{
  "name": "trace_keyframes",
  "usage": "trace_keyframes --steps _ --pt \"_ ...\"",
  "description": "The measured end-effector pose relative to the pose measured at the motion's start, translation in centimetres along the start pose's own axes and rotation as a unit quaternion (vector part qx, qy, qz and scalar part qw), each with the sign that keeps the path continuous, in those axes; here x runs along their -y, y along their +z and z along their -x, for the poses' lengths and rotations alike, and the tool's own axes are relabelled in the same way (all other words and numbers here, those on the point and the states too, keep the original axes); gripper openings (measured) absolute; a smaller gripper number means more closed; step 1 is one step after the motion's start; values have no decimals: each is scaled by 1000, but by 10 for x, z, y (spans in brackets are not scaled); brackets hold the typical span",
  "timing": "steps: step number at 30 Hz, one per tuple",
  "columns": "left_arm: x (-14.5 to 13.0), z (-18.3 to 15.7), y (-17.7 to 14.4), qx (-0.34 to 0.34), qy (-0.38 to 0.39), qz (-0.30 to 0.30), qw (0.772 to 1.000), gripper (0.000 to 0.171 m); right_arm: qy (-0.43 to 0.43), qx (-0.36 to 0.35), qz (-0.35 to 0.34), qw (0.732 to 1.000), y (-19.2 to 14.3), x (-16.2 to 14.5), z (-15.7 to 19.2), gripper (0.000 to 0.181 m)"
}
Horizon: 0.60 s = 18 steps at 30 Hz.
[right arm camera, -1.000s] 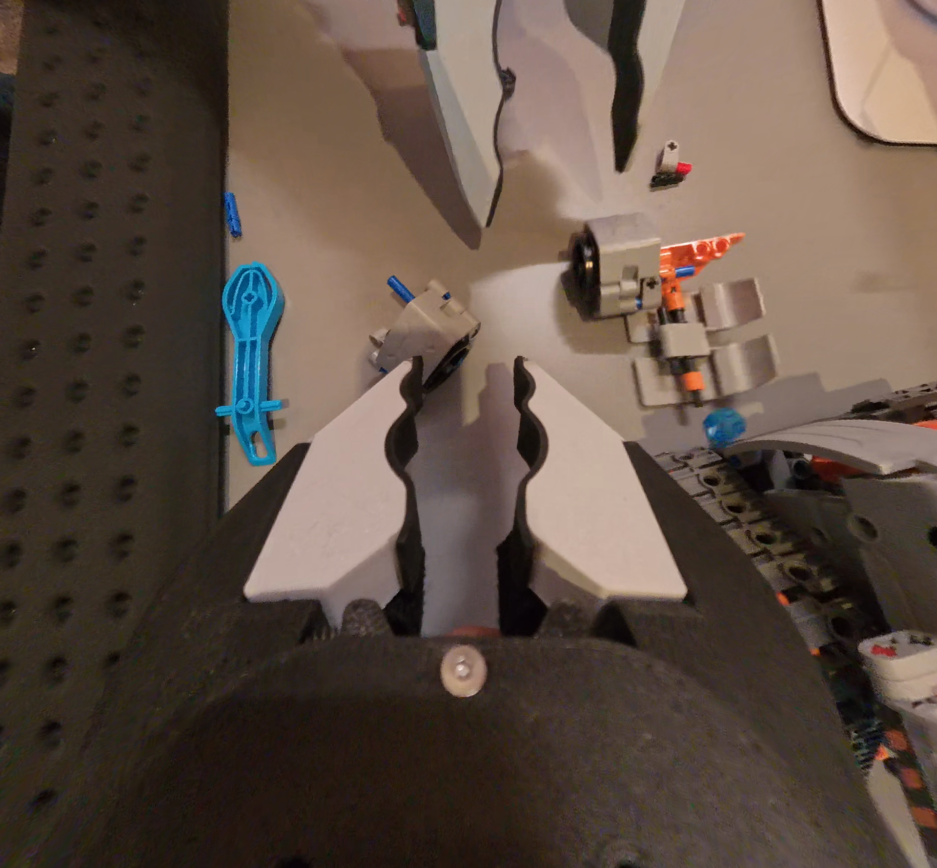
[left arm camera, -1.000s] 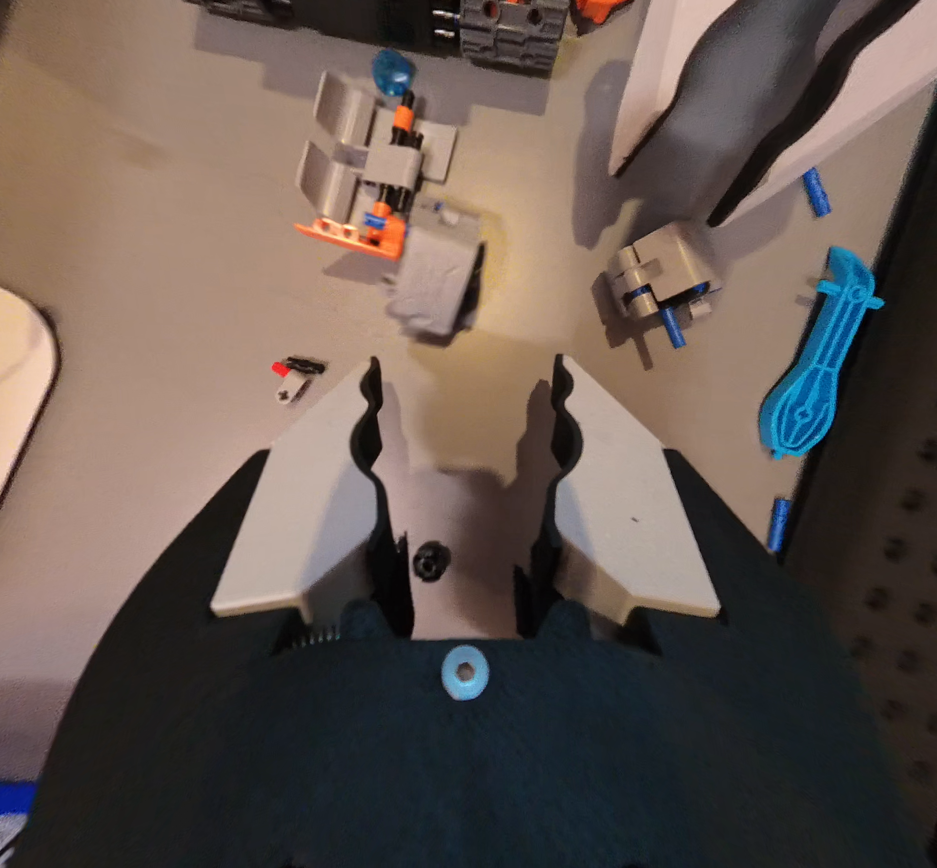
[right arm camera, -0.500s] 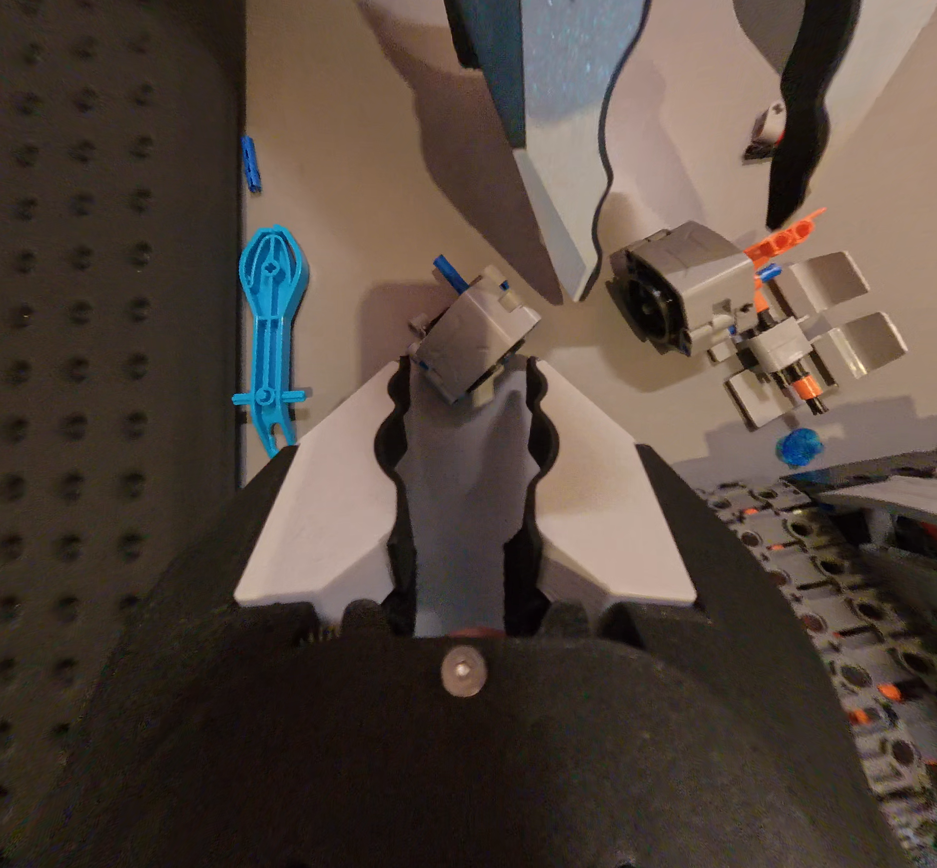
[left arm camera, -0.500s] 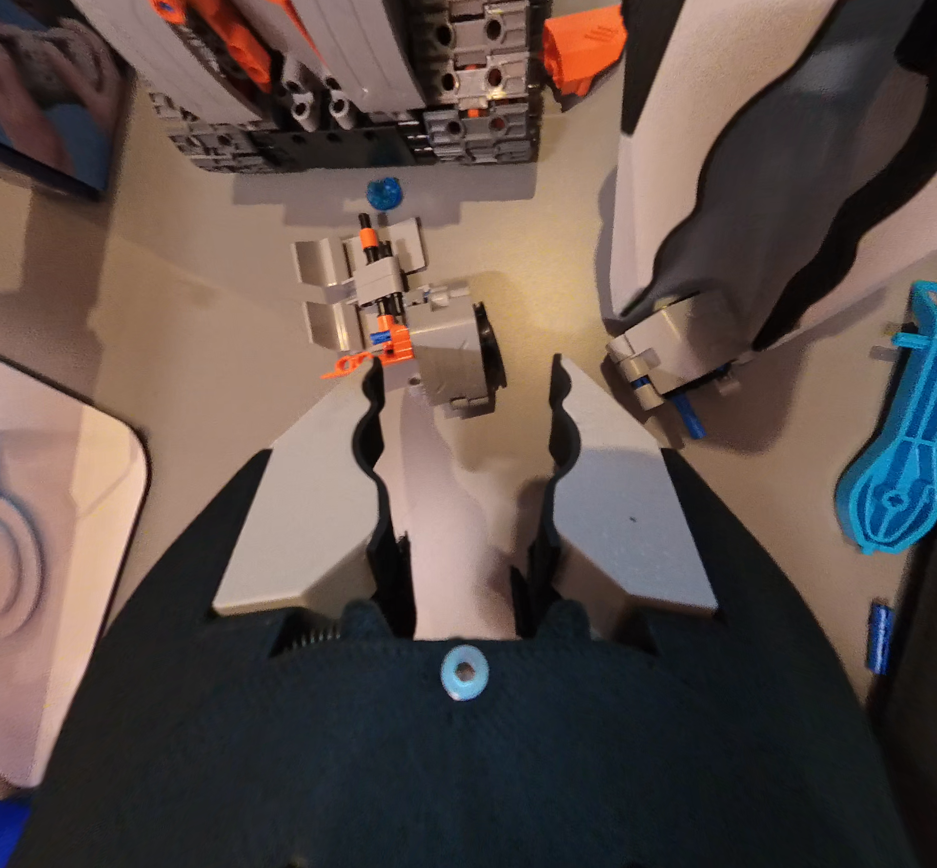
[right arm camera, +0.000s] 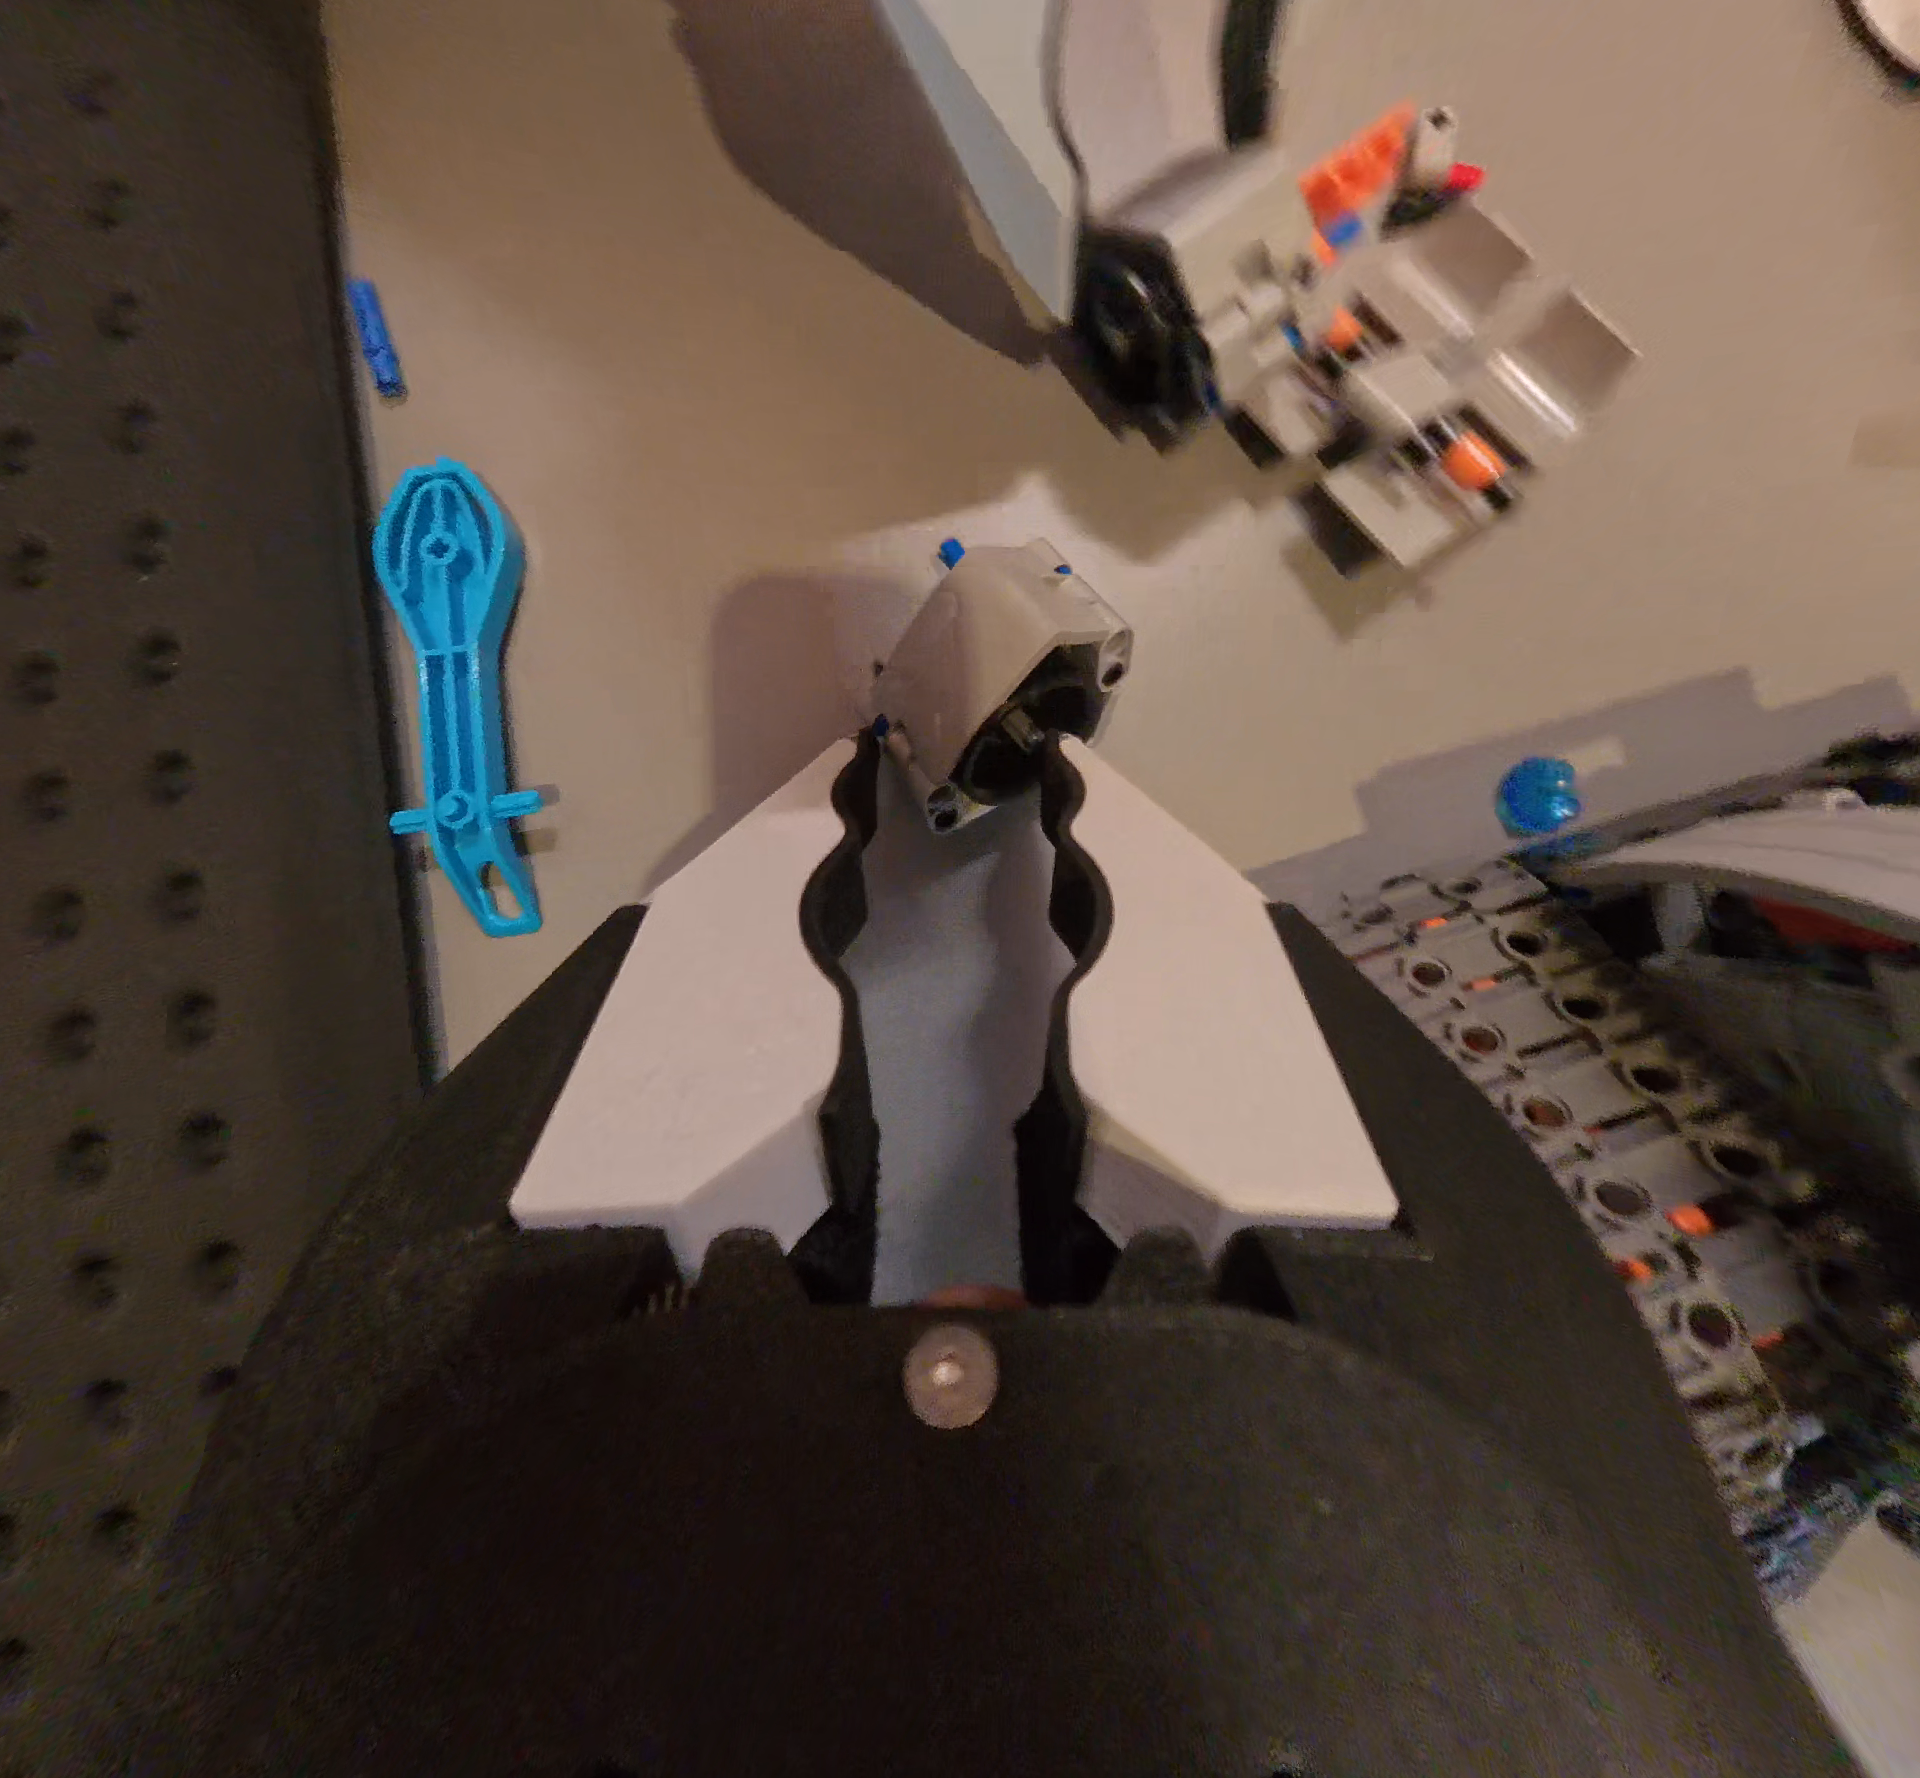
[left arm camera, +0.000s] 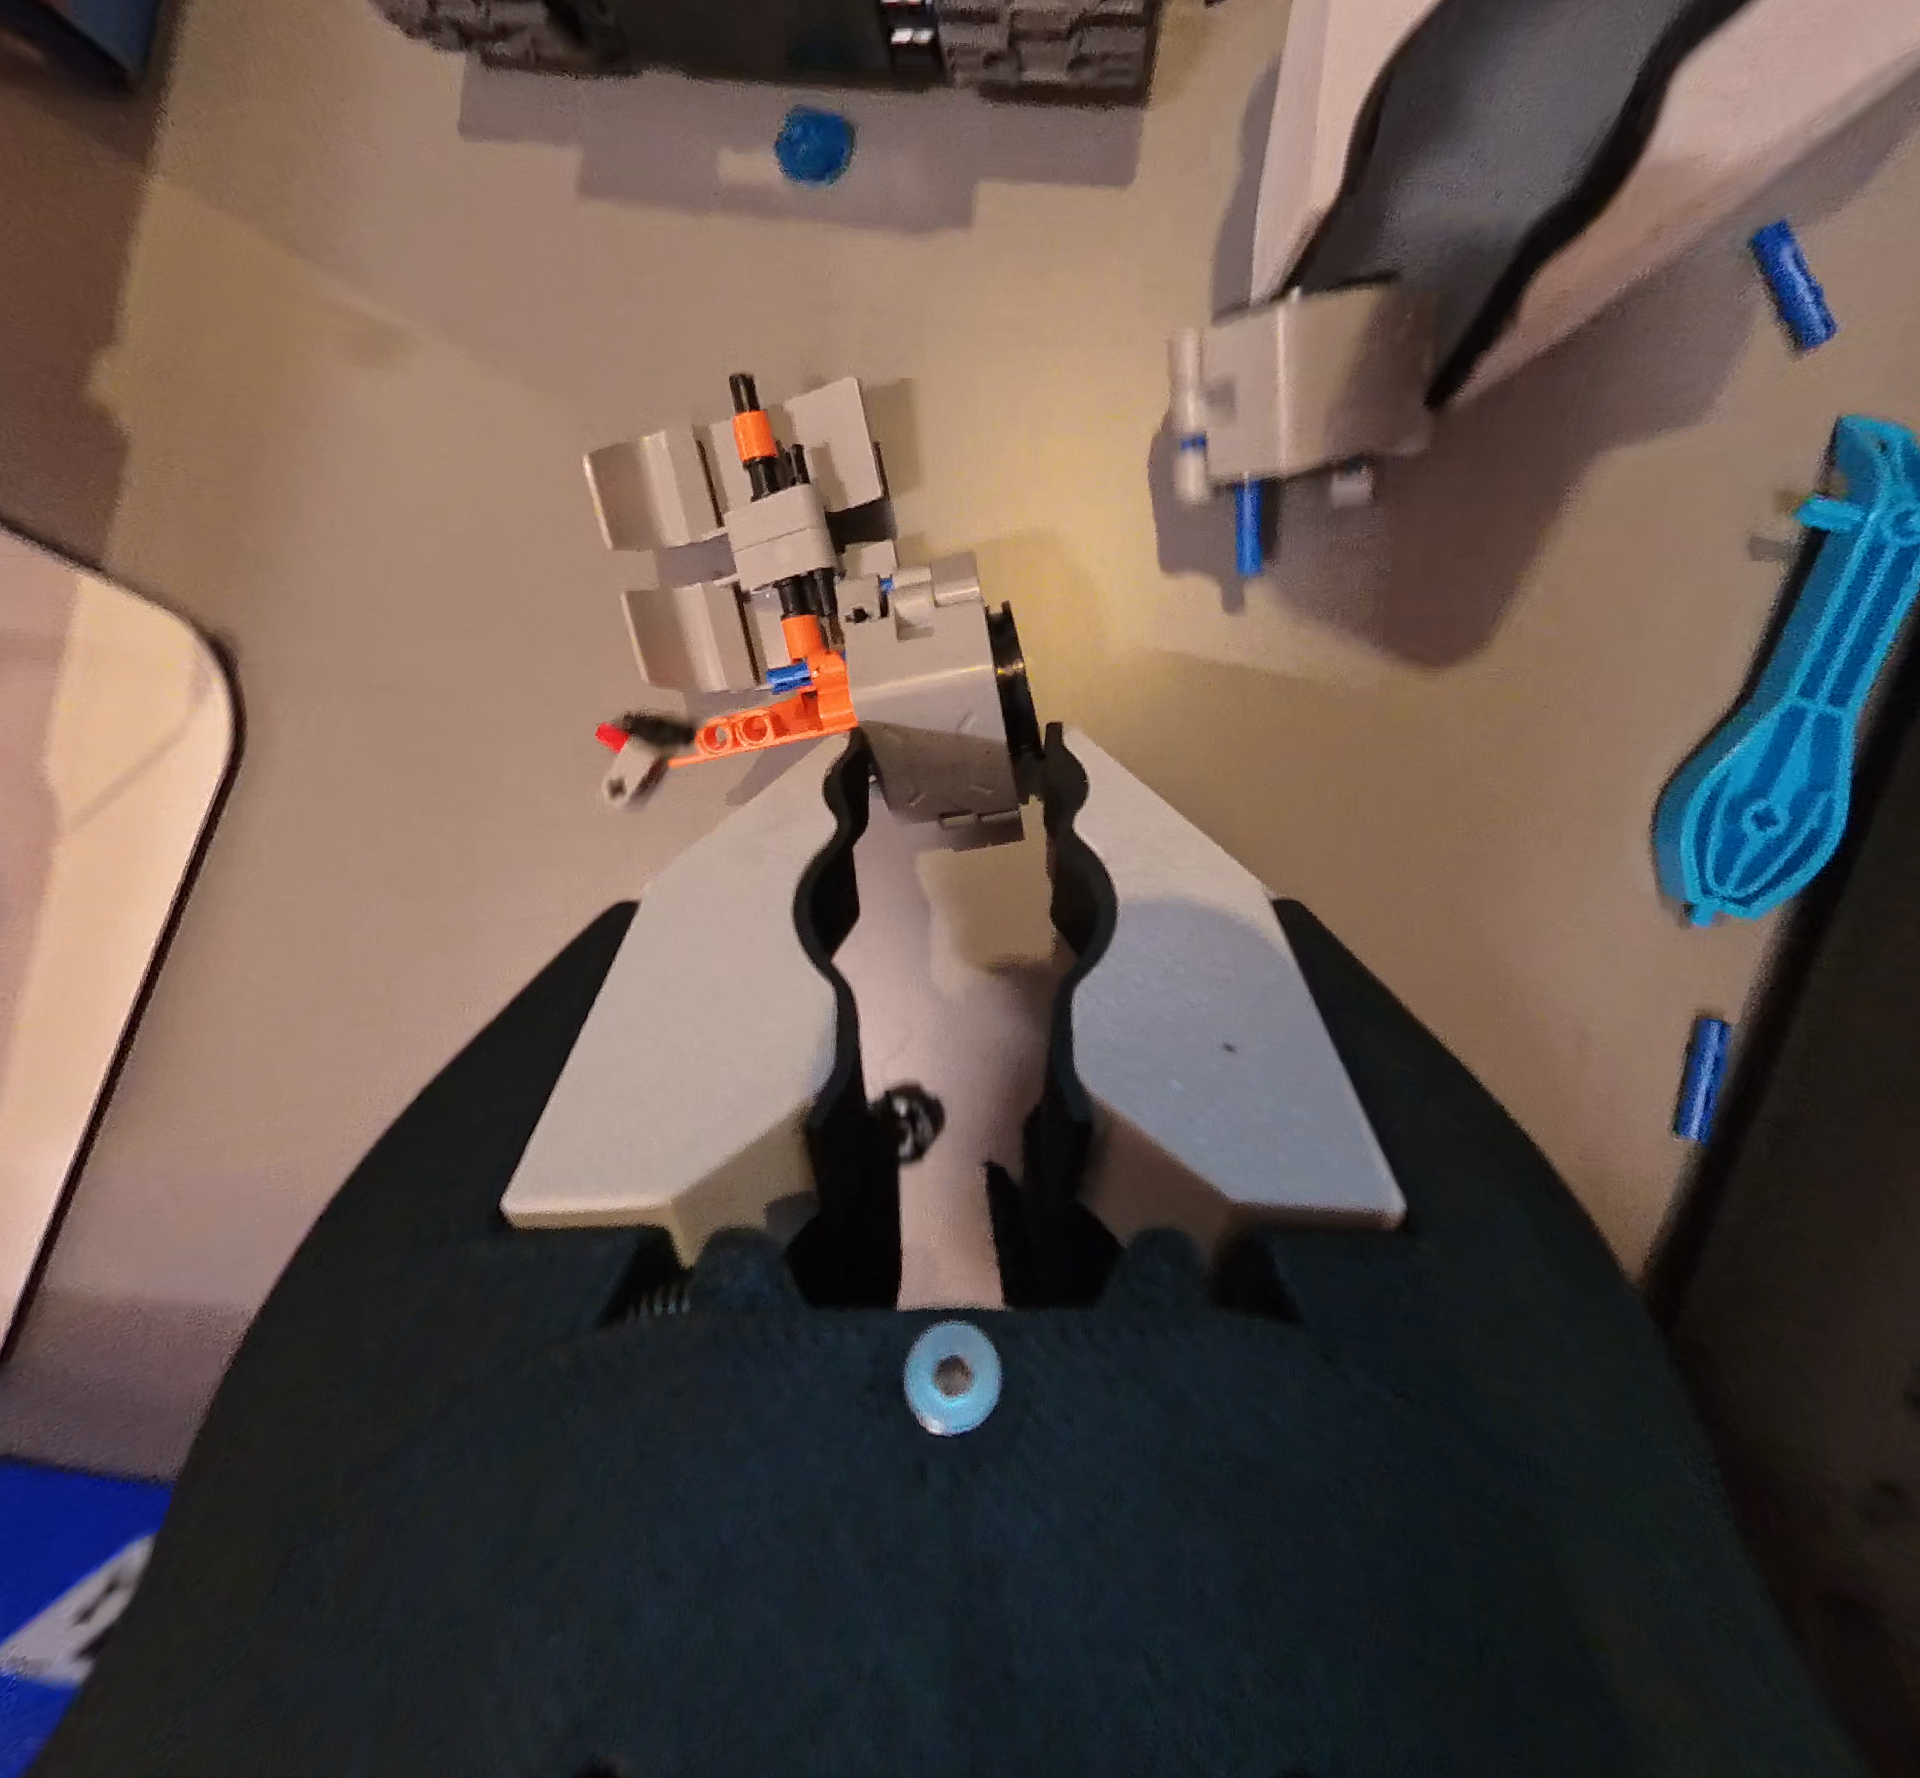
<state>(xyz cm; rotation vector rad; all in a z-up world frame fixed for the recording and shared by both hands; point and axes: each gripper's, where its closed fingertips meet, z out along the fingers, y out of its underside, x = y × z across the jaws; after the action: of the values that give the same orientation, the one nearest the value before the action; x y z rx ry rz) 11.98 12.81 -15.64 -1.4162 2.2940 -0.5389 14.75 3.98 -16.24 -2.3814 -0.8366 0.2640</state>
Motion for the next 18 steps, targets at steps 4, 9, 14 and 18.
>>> trace_keyframes --steps 4,9,14,18 --pt "-14 -9 -10 -6 -19 1 1000 31 34 17 -9 999 -2 2 3 27" --pt "-25 -19 -12 -4 -11 13 1000 30 23 104 -8 994 0 5 38 42" --pt "-27 -18 -17 -11 -17 5 1000 29 13 62 -2 998 -10 0 20 45" --pt "-28 -20 -21 -22 -24 -2 999 29 8 77 23 997 -8 -9 30 36"
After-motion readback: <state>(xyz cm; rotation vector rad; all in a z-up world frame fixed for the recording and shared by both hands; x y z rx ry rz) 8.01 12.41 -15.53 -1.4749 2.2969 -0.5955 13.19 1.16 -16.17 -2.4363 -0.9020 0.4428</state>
